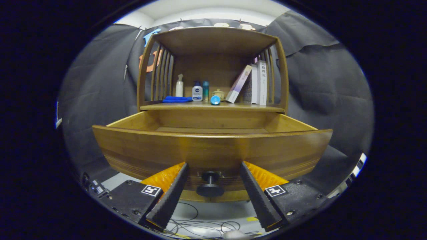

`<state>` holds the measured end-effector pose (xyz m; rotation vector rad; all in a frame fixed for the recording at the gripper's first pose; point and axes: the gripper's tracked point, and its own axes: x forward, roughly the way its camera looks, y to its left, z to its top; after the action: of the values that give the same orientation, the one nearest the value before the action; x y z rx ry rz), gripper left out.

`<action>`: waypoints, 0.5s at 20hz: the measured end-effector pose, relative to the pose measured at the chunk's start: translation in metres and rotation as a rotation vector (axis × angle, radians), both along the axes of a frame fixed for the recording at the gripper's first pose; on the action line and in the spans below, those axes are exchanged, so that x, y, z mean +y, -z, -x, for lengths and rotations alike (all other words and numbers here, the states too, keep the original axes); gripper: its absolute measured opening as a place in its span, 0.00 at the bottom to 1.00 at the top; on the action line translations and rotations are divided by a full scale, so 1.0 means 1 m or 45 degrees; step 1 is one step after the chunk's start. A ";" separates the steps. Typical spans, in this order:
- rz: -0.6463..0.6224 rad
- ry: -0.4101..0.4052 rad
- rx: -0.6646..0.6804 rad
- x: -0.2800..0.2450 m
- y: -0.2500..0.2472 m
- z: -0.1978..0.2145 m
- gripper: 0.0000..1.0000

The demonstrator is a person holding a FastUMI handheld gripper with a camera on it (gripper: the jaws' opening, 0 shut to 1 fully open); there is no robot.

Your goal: Pull open the drawer, take out the items inside it, and place them on the countertop above the cabinet.

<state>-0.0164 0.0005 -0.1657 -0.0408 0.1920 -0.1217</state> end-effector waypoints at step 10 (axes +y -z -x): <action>-0.092 -0.040 0.020 0.001 0.000 -0.015 0.97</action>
<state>-0.0010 0.0011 -0.1660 0.0274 0.2116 -0.0830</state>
